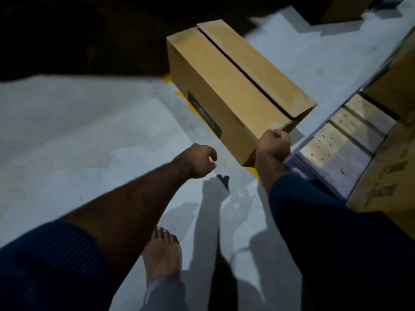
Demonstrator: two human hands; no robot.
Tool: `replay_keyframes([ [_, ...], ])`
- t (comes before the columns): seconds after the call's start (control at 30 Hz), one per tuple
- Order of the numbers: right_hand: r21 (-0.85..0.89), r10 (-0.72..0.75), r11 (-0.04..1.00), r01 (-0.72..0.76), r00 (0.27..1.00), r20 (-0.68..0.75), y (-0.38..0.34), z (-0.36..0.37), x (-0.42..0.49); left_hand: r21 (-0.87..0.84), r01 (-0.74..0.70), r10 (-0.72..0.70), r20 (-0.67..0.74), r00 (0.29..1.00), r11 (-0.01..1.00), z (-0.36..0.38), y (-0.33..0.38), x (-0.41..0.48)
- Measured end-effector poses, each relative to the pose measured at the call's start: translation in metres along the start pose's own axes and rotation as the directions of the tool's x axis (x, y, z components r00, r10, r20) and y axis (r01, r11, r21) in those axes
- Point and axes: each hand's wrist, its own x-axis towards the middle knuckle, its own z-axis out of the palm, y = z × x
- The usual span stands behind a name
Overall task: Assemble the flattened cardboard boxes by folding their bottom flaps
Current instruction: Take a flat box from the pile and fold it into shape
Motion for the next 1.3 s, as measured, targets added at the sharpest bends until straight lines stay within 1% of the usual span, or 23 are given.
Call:
replay_keyframes([
  [0.07,0.097,0.007,0.995,-0.015,0.997,0.083,0.0,0.012,-0.032,-0.09,0.054,-0.062,-0.088,0.994,0.994,0.001,-0.014,-0.006],
  [0.1,0.161,0.022,0.985,-0.055,0.98,0.197,0.005,0.022,-0.05,-0.136,0.082,-0.101,-0.14,0.985,0.987,0.0,-0.02,-0.01],
  [0.13,0.23,0.031,0.966,-0.118,0.937,0.348,0.011,0.031,-0.072,-0.175,0.105,-0.139,-0.194,0.971,0.979,-0.002,-0.025,-0.013],
  [0.17,0.241,0.043,0.951,-0.194,0.853,0.521,0.014,0.035,-0.094,-0.2,0.122,-0.169,-0.237,0.957,0.972,-0.005,-0.031,-0.015],
  [0.2,0.185,0.051,0.957,-0.222,0.76,0.648,0.018,0.039,-0.109,-0.213,0.131,-0.186,-0.265,0.946,0.968,-0.008,-0.035,-0.018],
  [0.23,0.108,0.035,0.982,-0.158,0.703,0.71,0.017,0.038,-0.123,-0.211,0.134,-0.191,-0.281,0.941,0.968,-0.012,-0.038,-0.02],
  [0.27,0.065,-0.007,0.996,-0.056,0.697,0.717,0.017,0.038,-0.129,-0.196,0.135,-0.19,-0.293,0.937,0.971,-0.017,-0.041,-0.023],
  [0.3,0.057,-0.08,0.997,0.057,0.754,0.652,0.014,0.038,-0.128,-0.182,0.14,-0.192,-0.307,0.932,0.973,-0.021,-0.044,-0.024],
  [0.33,0.06,-0.16,0.987,0.152,0.822,0.547,0.013,0.039,-0.118,-0.181,0.15,-0.203,-0.325,0.924,0.972,-0.026,-0.045,-0.024],
  [0.4,0.014,-0.275,0.958,0.286,0.903,0.331,0.0,0.037,-0.089,-0.227,0.162,-0.239,-0.369,0.898,0.96,-0.034,-0.048,-0.021],
  [0.43,0.003,-0.292,0.954,0.301,0.924,0.249,-0.007,0.036,-0.071,-0.271,0.151,-0.25,-0.38,0.89,0.951,-0.037,-0.049,-0.016],
  [0.5,-0.023,-0.263,0.962,0.271,0.949,0.173,-0.021,0.038,-0.034,-0.387,0.098,-0.244,-0.349,0.905,0.917,-0.039,-0.046,-0.006],
  [0.57,-0.092,-0.168,0.977,0.192,0.961,0.219,-0.032,0.041,-0.005,-0.49,0.06,-0.227,-0.289,0.93,0.87,-0.038,-0.042,0.001],
  [0.63,-0.118,-0.052,0.988,0.097,0.941,0.335,-0.035,0.045,0.015,-0.579,0.052,-0.223,-0.229,0.948,0.814,-0.033,-0.037,0.007],
  [0.7,-0.134,-0.016,0.988,0.072,0.924,0.382,-0.034,0.047,0.016,-0.642,0.048,-0.245,-0.221,0.944,0.765,-0.029,-0.037,0.009],
  [0.73,-0.166,-0.027,0.981,0.096,0.925,0.378,-0.032,0.049,0.01,-0.657,0.049,-0.278,-0.249,0.928,0.752,-0.029,-0.041,0.007],
  [0.87,-0.338,-0.02,0.922,0.191,0.893,0.45,-0.021,0.056,-0.05,-0.659,0.125,-0.47,-0.378,0.797,0.742,-0.032,-0.08,-0.026],
  [0.97,-0.404,0.03,0.891,0.208,0.86,0.509,-0.012,0.059,-0.111,-0.63,0.259,-0.566,-0.351,0.746,0.732,-0.028,-0.111,-0.074],
  [1.0,-0.417,0.036,0.879,0.23,0.84,0.541,-0.01,0.06,-0.133,-0.632,0.319,-0.617,-0.329,0.715,0.707,-0.025,-0.12,-0.093],
  [1.07,-0.447,0.043,0.841,0.305,0.786,0.617,-0.008,0.057,-0.181,-0.645,0.419,-0.721,-0.314,0.617,0.639,-0.017,-0.137,-0.134],
  [1.13,-0.465,0.046,0.786,0.407,0.711,0.701,-0.006,0.049,-0.229,-0.666,0.478,-0.797,-0.319,0.513,0.573,-0.006,-0.153,-0.182],
  [1.2,-0.465,0.067,0.714,0.523,0.61,0.789,-0.001,0.045,-0.274,-0.7,0.515,-0.856,-0.292,0.426,0.495,0.009,-0.169,-0.234],
  [1.3,-0.446,0.177,0.504,0.74,0.417,0.892,0.002,0.04,-0.336,-0.743,0.545,-0.912,-0.227,0.342,0.389,0.032,-0.191,-0.308],
])
